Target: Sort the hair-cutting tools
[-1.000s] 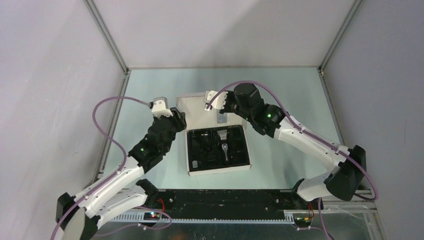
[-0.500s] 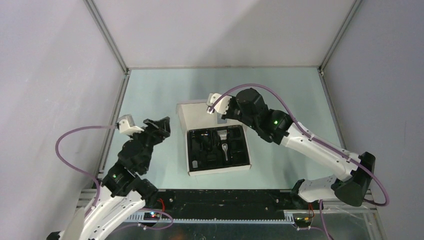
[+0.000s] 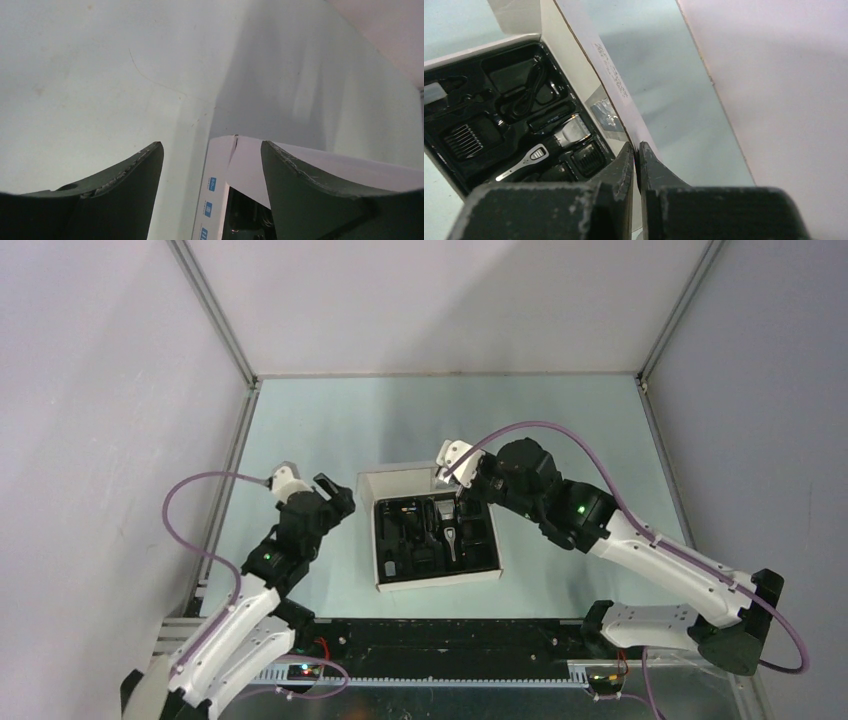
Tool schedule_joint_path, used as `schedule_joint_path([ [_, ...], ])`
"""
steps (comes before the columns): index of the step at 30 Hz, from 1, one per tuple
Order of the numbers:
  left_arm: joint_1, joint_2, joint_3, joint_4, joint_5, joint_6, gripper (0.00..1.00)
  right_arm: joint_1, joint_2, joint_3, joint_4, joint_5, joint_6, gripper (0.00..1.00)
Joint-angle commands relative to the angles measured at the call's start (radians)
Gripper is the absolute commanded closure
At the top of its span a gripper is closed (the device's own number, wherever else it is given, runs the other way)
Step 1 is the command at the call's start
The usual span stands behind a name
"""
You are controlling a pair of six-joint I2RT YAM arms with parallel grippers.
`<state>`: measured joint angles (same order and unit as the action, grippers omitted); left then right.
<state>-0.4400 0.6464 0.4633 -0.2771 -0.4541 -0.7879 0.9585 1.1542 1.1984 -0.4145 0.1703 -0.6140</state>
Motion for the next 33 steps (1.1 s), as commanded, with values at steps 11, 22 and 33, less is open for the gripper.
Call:
schedule_joint_path([
  [11, -0.004, 0.199, 0.016, 0.118, 0.254, -0.107, 0.22, -0.001, -0.036, -0.038, 0.032, -0.021, 0.140, 0.84],
  [22, -0.023, 0.147, -0.022, 0.064, 0.162, -0.134, 0.22, -0.001, -0.071, -0.052, 0.048, -0.058, 0.202, 0.65],
  [33, -0.023, 0.146, -0.049, 0.073, 0.139, -0.130, 0.21, -0.003, -0.286, -0.177, 0.224, -0.040, 0.351, 0.03],
])
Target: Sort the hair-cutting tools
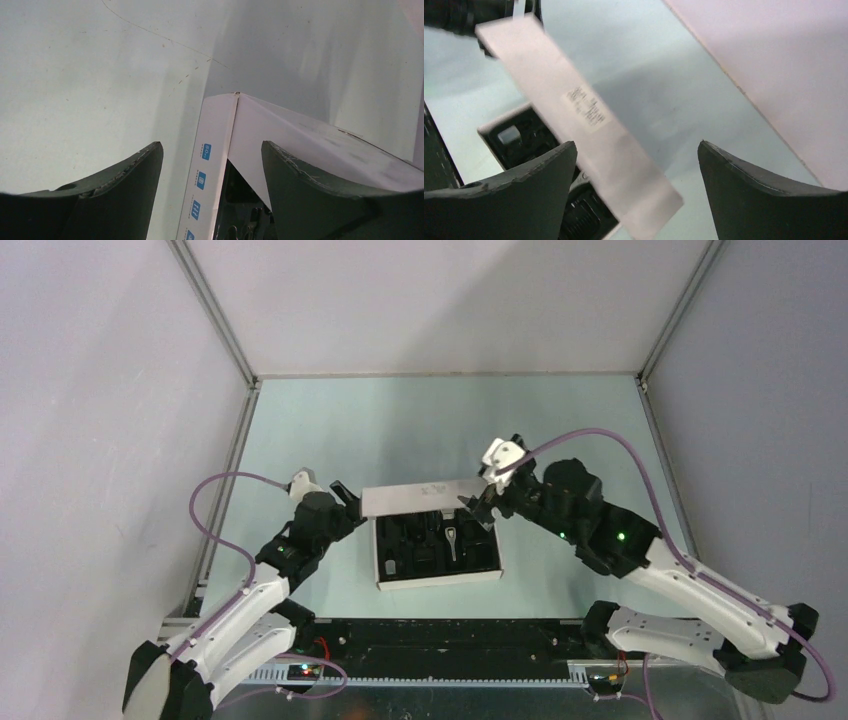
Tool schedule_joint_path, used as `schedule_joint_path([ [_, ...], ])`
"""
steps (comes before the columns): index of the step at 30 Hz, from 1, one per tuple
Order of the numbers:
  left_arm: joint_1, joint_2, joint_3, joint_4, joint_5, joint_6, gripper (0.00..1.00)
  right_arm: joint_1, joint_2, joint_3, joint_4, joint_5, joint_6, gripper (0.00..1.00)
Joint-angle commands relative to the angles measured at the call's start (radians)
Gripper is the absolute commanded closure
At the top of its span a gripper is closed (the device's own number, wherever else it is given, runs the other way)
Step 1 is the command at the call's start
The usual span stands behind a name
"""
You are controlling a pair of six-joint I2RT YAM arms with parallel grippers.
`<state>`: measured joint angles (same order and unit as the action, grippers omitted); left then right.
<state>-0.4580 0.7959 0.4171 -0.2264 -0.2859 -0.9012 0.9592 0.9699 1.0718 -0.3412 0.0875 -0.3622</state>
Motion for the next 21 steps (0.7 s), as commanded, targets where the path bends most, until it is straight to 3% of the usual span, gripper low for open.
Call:
schedule_joint_path([
  [1, -0.006, -0.003, -0.003, 0.024, -0.030, -0.015, 0.21, -0.004, -0.116, -0.063, 0.184, 0.092, 0.121, 0.02],
  [5, -0.005, -0.007, 0.001, 0.022, -0.029, -0.011, 0.21, -0.022, -0.192, -0.107, 0.188, 0.249, 0.321, 0.01],
  [12, -0.005, -0.031, 0.010, -0.011, -0.051, -0.008, 0.21, -0.093, -0.224, -0.116, 0.046, 0.339, 0.445, 0.01],
  [17, -0.003, -0.077, 0.056, -0.111, -0.112, -0.001, 0.19, -0.202, -0.206, -0.135, -0.058, 0.304, 0.522, 0.00],
  [21, -0.001, -0.115, 0.079, -0.155, -0.089, 0.002, 0.15, -0.367, -0.168, -0.159, -0.147, 0.106, 0.664, 0.01],
])
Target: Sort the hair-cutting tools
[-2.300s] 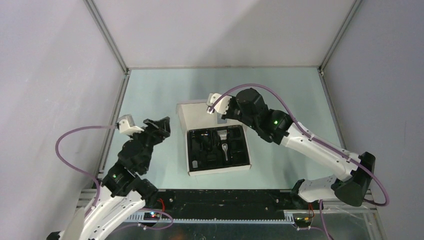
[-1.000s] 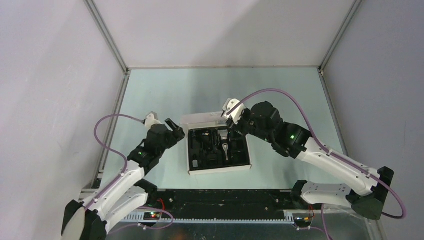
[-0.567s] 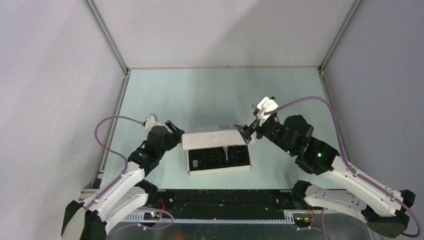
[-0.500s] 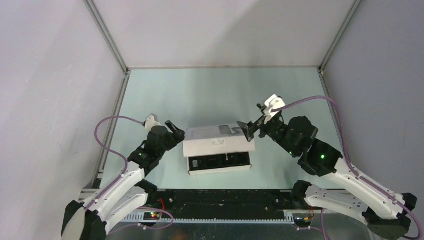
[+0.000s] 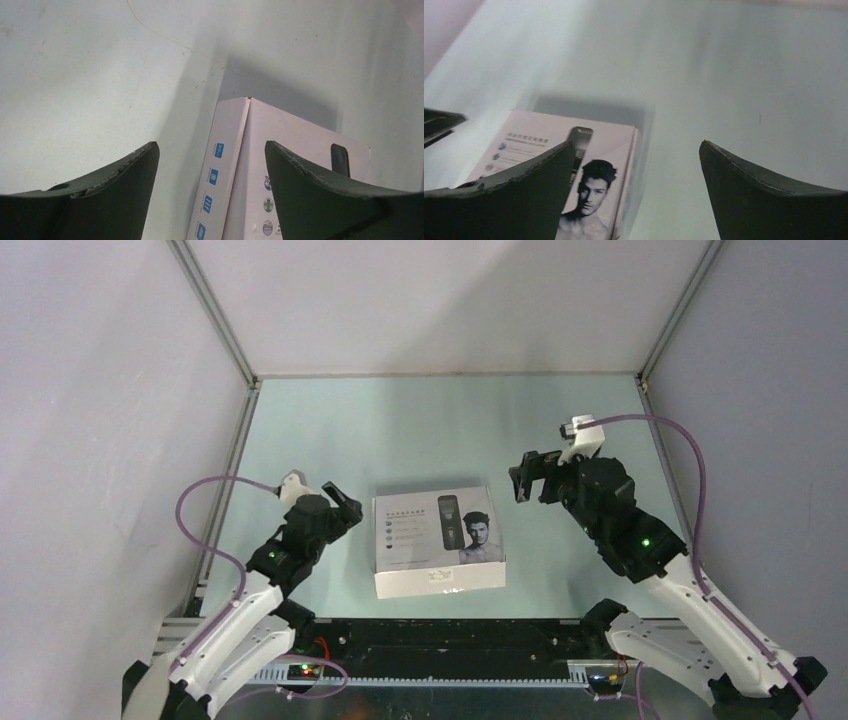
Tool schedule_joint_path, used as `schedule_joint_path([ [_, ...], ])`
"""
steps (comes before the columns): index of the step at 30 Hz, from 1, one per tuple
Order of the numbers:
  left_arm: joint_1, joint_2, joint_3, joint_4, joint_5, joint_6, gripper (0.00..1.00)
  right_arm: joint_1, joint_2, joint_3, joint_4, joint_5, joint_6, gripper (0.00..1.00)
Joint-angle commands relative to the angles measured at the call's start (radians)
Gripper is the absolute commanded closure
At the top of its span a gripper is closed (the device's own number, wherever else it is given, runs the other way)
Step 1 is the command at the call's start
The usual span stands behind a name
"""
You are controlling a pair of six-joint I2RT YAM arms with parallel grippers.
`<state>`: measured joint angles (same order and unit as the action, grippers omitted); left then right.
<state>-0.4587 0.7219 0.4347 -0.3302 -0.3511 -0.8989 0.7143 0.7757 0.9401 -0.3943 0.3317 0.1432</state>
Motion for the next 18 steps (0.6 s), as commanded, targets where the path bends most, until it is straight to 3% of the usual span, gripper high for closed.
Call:
schedule_joint_path([
  [1, -0.001, -0.040, 0.066, -0.045, -0.008, 0.000, 0.14, -0.152, 0.037, -0.037, -0.095, -0.222, 0.203, 0.01],
  [8, 0.002, 0.084, 0.086, 0.061, 0.193, -0.035, 0.01, -0.211, 0.120, -0.184, 0.029, -0.448, 0.362, 0.01],
  [18, 0.031, 0.345, 0.132, 0.174, 0.316, -0.048, 0.00, -0.257, 0.409, -0.223, 0.249, -0.555, 0.446, 0.01],
])
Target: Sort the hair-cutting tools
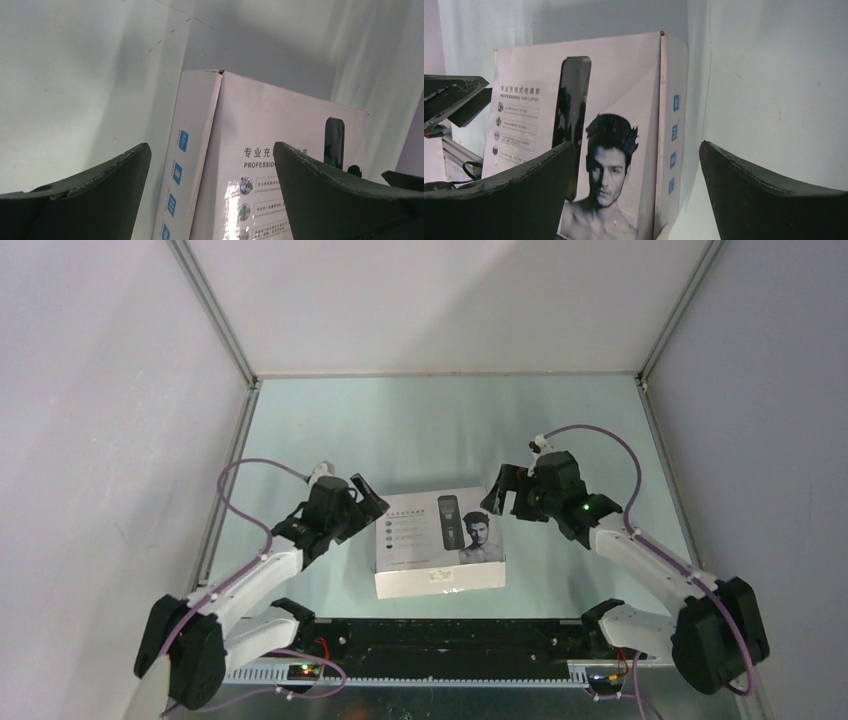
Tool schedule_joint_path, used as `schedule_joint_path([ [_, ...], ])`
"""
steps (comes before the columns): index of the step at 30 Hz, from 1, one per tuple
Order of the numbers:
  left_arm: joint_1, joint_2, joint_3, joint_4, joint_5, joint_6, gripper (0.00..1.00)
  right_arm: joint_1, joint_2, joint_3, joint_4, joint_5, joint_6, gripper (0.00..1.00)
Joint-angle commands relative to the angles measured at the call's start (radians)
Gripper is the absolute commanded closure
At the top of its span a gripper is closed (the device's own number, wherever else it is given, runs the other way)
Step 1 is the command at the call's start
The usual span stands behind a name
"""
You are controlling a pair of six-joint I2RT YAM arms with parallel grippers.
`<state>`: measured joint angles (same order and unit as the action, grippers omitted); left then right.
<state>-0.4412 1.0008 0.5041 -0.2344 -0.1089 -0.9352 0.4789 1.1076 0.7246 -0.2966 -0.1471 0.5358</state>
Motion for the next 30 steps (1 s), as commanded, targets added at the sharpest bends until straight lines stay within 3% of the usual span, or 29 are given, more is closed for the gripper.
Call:
schedule_joint_path([
  [1, 0.016, 0.081, 0.067, 0.080, 0.087, -0.010, 0.00, -0.027, 0.095, -0.008, 0.163, -0.086, 0.056, 0.01],
  [13, 0.027, 0.254, 0.145, 0.156, 0.135, 0.056, 0.01, -0.099, 0.343, -0.008, 0.377, -0.241, 0.100, 0.02],
  [17, 0.036, 0.375, 0.236, 0.162, 0.168, 0.054, 0.01, -0.136, 0.417, 0.000, 0.458, -0.321, 0.122, 0.06],
  [30, 0.056, 0.707, 0.577, 0.192, 0.287, -0.016, 0.04, -0.231, 0.737, 0.322, 0.520, -0.471, 0.165, 0.17],
])
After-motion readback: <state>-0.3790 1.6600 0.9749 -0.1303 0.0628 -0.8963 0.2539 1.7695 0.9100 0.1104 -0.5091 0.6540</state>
